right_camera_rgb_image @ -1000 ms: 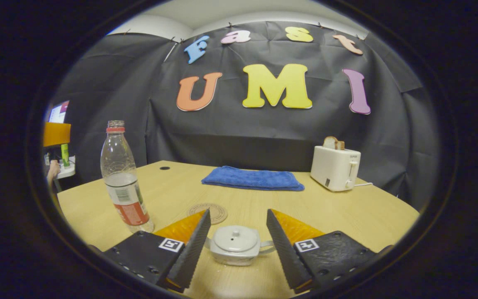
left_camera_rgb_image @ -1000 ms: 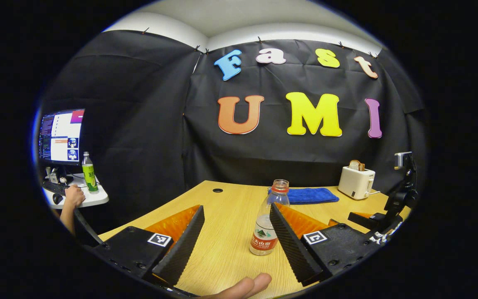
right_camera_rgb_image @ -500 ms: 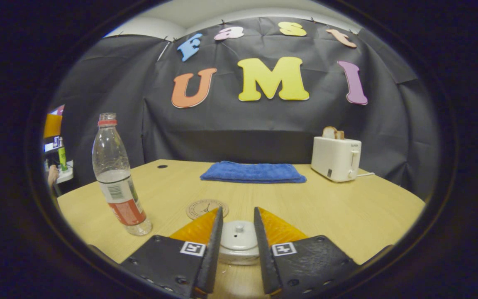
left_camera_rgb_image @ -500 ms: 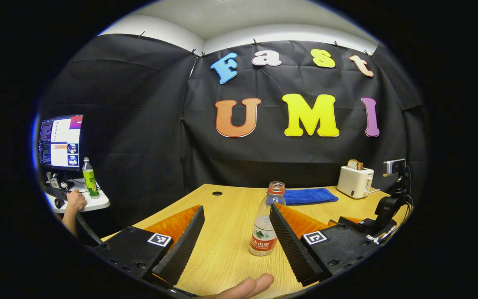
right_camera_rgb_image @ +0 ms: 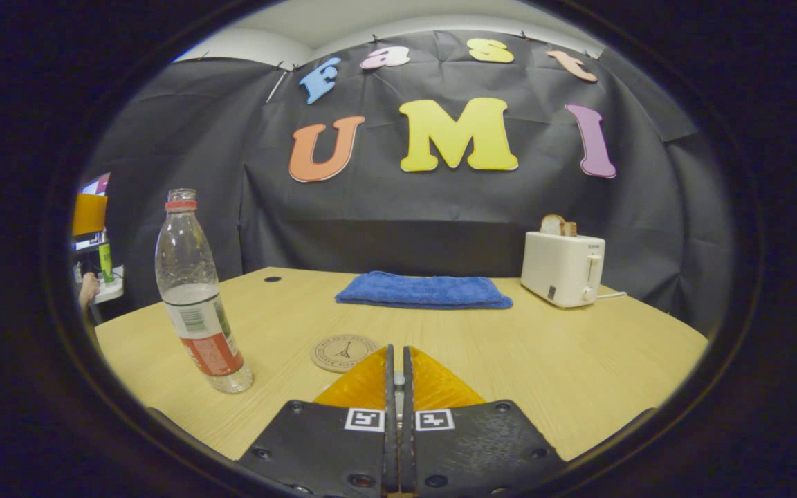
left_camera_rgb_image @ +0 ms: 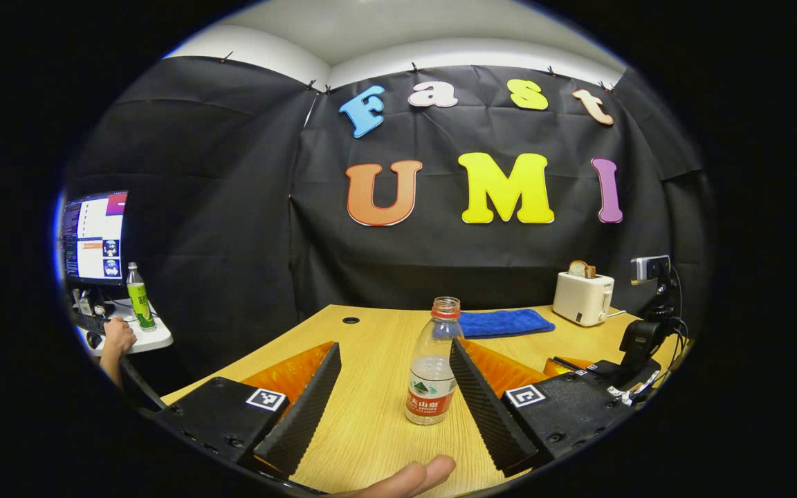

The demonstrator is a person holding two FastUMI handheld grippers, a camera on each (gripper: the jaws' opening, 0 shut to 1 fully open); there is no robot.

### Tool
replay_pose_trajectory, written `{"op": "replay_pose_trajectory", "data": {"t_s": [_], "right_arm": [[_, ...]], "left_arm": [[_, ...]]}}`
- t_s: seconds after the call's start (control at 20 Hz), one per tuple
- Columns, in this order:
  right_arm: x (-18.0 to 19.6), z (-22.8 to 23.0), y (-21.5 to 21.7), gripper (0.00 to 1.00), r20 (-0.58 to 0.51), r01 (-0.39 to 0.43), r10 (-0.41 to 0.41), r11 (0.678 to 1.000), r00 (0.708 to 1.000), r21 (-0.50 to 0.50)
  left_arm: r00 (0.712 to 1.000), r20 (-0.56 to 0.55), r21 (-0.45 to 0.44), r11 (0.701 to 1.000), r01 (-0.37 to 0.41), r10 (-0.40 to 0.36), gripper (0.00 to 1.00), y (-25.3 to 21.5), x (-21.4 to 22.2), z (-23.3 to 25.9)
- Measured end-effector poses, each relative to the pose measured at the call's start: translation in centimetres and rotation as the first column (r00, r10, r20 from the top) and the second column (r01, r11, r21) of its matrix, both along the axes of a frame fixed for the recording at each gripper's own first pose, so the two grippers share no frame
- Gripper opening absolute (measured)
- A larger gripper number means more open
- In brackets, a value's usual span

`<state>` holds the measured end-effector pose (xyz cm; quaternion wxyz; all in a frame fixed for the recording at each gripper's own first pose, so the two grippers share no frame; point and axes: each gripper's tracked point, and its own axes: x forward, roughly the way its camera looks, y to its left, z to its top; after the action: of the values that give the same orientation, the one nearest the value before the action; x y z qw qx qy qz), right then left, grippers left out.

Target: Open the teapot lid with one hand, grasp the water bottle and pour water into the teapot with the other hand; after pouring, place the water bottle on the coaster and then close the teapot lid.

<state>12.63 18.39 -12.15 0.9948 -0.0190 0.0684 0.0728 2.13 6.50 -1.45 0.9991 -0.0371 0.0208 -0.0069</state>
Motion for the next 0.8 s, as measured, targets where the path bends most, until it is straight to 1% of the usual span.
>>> {"op": "replay_pose_trajectory", "data": {"t_s": [0.25,0.35,0.4,0.5,0.65,0.8], "right_arm": [[-0.5,1.3,-0.1,0.01,0.002,-0.025,0.025,0.999,1.000,0.032],[-1.0,2.0,-0.7,0.01,0.017,-0.017,0.016,1.000,1.000,0.026],[-1.3,2.3,-1.1,0.01,0.024,-0.013,0.012,1.000,1.000,0.021],[-1.9,2.6,-1.9,0.01,0.025,-0.006,0.006,1.000,1.000,0.012],[-3.2,3.6,-3.4,0.01,0.035,-0.008,0.007,1.000,0.999,0.024],[-5.1,4.8,-5.9,0.01,0.031,0.004,-0.005,0.999,1.000,0.041]], "left_arm": [[0.999,-0.036,-0.034,0.999,-0.006,0.005,0.99,0.1,0.9,-1.5],[0.999,-0.041,-0.051,0.999,0.013,-0.015,0.99,-0.5,1.3,-2.0],[0.999,-0.043,-0.049,0.999,0.021,-0.023,0.99,-0.8,1.5,-2.2],[0.998,-0.060,-0.039,0.999,0.006,-0.009,0.99,-0.4,1.7,-2.8],[0.997,-0.062,-0.037,0.998,0.049,-0.051,0.99,-2.2,1.6,-3.0],[0.997,-0.058,-0.019,0.999,0.047,-0.048,0.99,-2.7,2.0,-3.6]]}}
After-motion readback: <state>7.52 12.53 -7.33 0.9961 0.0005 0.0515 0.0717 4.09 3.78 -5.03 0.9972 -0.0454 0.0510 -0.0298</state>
